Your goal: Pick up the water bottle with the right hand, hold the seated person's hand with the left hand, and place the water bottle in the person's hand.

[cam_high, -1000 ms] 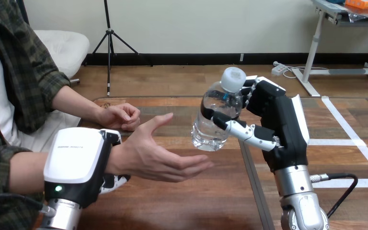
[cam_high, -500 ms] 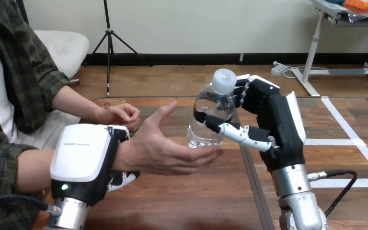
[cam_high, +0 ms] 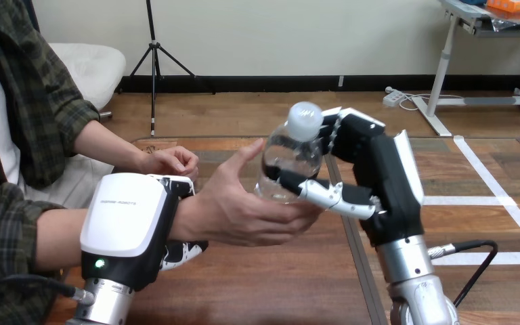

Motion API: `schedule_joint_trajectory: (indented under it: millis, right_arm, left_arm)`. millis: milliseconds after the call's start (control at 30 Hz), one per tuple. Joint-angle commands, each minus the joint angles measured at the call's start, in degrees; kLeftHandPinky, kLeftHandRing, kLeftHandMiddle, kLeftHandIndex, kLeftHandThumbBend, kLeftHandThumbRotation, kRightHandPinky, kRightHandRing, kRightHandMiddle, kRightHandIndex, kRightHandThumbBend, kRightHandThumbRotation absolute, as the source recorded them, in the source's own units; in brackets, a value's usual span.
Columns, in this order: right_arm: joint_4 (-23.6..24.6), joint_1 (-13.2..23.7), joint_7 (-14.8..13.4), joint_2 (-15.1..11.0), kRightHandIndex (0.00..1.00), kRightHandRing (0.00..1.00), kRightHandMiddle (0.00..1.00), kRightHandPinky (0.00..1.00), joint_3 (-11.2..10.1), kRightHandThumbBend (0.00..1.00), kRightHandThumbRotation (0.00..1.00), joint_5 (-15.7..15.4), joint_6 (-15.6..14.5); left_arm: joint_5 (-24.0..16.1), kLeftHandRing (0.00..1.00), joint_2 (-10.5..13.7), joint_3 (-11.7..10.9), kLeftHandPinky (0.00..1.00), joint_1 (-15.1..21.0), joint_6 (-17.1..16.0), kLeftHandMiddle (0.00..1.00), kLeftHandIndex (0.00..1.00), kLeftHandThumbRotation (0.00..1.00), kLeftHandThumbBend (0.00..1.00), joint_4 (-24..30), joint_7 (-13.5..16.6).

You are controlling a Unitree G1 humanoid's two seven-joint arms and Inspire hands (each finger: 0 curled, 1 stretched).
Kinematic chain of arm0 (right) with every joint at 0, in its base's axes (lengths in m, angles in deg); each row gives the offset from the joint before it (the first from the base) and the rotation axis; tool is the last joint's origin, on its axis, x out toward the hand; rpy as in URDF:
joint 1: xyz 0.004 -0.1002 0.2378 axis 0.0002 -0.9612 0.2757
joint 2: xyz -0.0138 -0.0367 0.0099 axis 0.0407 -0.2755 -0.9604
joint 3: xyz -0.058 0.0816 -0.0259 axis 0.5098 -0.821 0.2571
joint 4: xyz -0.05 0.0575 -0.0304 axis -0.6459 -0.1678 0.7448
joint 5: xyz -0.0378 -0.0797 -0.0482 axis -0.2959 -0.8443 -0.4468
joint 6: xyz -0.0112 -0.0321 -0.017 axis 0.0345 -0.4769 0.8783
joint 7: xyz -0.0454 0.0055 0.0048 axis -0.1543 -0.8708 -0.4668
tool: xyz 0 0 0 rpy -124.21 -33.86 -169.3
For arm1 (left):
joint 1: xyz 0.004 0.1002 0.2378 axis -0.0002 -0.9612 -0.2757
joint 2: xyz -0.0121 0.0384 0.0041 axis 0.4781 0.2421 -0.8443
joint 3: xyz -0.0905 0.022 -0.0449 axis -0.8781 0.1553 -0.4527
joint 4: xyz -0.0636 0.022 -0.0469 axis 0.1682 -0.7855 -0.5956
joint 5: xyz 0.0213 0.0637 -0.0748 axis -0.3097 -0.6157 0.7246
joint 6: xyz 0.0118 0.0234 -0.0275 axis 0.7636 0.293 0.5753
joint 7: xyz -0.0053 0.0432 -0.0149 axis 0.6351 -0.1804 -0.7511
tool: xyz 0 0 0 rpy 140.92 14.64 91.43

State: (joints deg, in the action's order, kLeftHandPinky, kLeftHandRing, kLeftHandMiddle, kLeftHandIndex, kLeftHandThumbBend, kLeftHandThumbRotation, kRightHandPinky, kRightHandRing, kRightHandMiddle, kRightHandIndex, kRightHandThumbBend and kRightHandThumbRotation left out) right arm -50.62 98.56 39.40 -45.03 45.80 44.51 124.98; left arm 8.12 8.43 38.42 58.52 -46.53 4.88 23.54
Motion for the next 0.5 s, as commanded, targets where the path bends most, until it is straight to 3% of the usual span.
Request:
schedule_joint_trajectory:
  millis: [0,467]
  right_arm:
    - [4.5,1.1,0.6,0.7,0.49,0.41,0.47,0.36,1.0,0.67,0.0,0.2,0.7]
    - [6.7,-0.8,4.9,0.7,0.5,0.41,0.47,0.35,3.3,0.65,0.0,3.0,-0.1]
  left_arm:
    - [0.0,0.23,-0.2,-0.3,0.21,1.4,0.1,0.28,0.28,0.0,0.82,1.4,0.2]
    - [-0.4,0.23,-0.1,0.0,0.21,2.3,0.7,0.27,0.28,0.0,0.83,0.1,0.1]
